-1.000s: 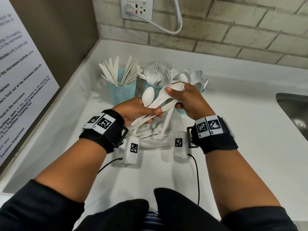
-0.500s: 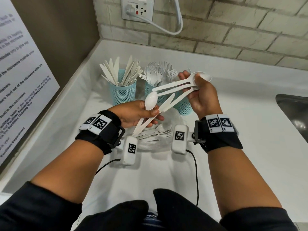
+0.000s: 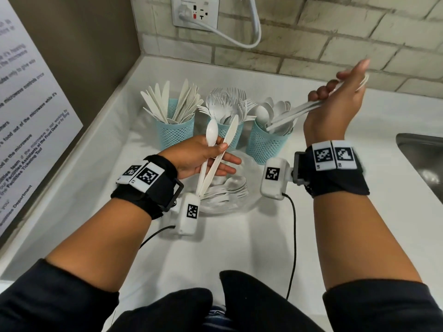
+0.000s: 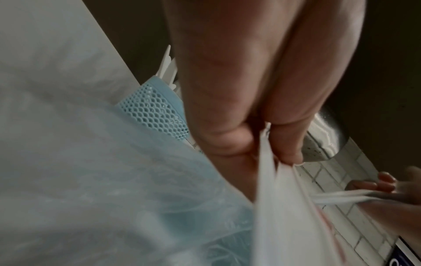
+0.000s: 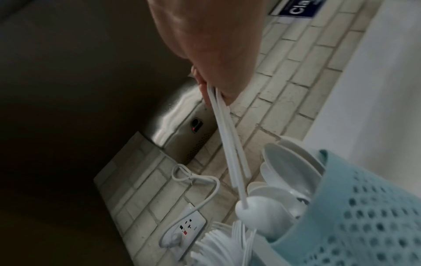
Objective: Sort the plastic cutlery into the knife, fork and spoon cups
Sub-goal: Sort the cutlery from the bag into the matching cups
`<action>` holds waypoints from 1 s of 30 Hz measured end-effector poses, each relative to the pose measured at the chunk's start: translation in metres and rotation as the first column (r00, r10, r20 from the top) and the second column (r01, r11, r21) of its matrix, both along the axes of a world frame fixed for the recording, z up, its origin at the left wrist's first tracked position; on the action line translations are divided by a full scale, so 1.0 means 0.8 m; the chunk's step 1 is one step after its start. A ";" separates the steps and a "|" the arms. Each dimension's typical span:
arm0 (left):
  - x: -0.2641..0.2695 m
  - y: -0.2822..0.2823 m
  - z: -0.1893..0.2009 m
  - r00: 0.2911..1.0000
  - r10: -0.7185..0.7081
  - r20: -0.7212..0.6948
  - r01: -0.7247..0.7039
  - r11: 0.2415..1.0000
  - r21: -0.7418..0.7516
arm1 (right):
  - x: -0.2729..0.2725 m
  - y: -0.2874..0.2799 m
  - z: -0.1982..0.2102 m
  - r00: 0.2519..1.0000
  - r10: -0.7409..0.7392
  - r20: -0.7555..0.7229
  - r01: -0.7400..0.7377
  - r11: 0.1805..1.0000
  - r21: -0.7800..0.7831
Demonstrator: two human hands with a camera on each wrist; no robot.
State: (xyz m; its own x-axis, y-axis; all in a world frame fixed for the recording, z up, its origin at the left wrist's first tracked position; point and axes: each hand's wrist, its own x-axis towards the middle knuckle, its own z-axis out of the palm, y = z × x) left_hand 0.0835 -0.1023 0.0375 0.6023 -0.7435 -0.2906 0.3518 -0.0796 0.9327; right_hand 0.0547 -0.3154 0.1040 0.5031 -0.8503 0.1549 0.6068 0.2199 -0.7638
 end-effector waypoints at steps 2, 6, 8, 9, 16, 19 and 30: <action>0.000 -0.002 0.000 1.000 0.014 0.001 -0.014 1.000 0.002 | 0.006 0.003 0.007 0.998 -0.057 0.000 0.056 0.993 -0.102; 0.000 -0.003 -0.002 1.000 0.015 0.006 -0.016 1.000 0.015 | 0.030 0.011 -0.013 0.992 -0.085 -0.093 0.049 0.941 -0.335; 0.001 -0.002 -0.002 1.000 0.019 0.006 -0.019 1.000 0.018 | 0.039 0.011 -0.031 0.971 -0.105 -0.214 -0.008 0.884 -0.467; 0.001 -0.001 -0.003 1.000 0.021 0.009 -0.021 1.000 0.020 | 0.043 0.010 -0.040 0.949 -0.127 -0.289 -0.049 0.845 -0.532; 0.005 0.002 -0.005 0.999 0.036 0.018 -0.036 0.999 0.033 | 0.050 -0.002 -0.065 0.752 -0.512 -0.415 -0.269 0.335 -0.903; 0.004 0.000 -0.004 1.000 0.029 0.009 -0.029 0.999 0.022 | 0.043 -0.004 -0.073 0.643 -0.592 -0.486 -0.518 0.132 -0.846; -0.001 -0.009 -0.001 0.990 0.103 0.092 -0.111 0.990 0.088 | 0.021 0.064 -0.014 0.753 -0.240 -0.613 -0.606 0.110 -0.788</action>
